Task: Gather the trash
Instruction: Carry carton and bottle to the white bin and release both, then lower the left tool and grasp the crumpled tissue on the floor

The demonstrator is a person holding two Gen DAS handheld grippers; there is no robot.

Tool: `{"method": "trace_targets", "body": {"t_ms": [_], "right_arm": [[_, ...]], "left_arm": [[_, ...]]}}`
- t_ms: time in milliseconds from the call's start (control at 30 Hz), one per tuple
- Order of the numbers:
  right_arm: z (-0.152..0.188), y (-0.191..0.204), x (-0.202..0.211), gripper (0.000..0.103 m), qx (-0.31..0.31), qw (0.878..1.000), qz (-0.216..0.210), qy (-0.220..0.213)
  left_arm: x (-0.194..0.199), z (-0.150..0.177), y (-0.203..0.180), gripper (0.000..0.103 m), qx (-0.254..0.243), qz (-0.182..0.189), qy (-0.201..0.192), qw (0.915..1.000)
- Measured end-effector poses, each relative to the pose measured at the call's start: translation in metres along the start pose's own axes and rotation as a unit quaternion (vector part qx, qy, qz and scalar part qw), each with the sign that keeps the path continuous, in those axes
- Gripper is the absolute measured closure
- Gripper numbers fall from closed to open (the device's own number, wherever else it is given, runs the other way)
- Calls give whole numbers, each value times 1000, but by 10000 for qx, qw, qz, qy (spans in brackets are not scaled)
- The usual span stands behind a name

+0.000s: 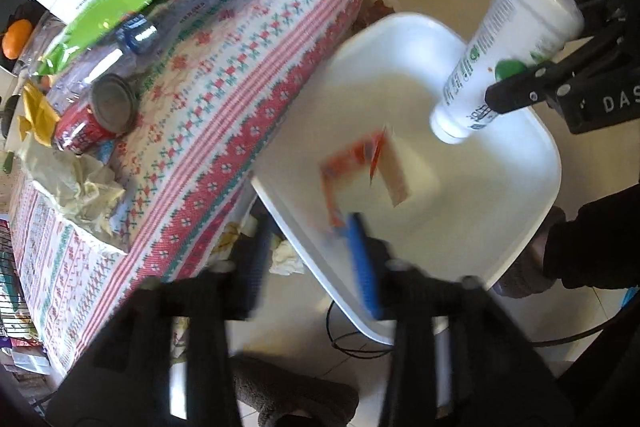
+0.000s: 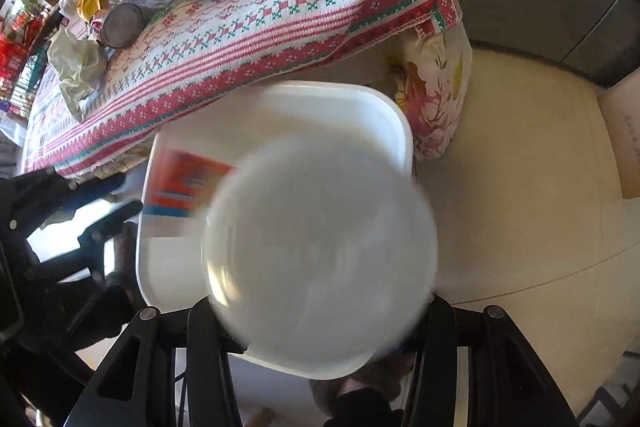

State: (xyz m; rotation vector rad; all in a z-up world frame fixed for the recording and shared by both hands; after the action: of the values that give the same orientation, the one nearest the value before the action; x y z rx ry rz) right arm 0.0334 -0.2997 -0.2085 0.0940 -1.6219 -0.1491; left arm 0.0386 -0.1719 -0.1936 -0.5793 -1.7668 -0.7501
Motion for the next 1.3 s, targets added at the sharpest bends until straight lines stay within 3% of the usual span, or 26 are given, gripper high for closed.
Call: {"method": "trace_targets", "body": {"t_ms": [500, 800, 1133, 1300], "right_arm": [[-13, 1, 1, 53, -125, 9999, -48, -47], [-14, 12, 20, 44, -104, 9993, -182, -304], [-1, 41, 47, 36, 239, 9973, -141, -680], [6, 43, 50, 34, 265, 9962, -21, -826]], "left_arm": [[35, 34, 40, 40, 623, 78, -262, 9977], [34, 54, 62, 39, 879, 106, -168, 9959], [2, 105, 83, 39, 1460, 360, 127, 9886], [-52, 145, 85, 39, 2067, 312, -189, 9777]]}}
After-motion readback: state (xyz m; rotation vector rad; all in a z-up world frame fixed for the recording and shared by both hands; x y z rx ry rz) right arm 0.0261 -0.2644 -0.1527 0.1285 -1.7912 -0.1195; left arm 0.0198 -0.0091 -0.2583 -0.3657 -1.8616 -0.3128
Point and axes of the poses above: each gripper's, at about its wrist camera, not at the fingertips, and x roughly against the way its jaws point, y to its left, z to its underside, the point moved 4 cm from there along -x, roughly the way its jaws point, and after that the axes turned 4 degrees about y, right-handed, at the moved point
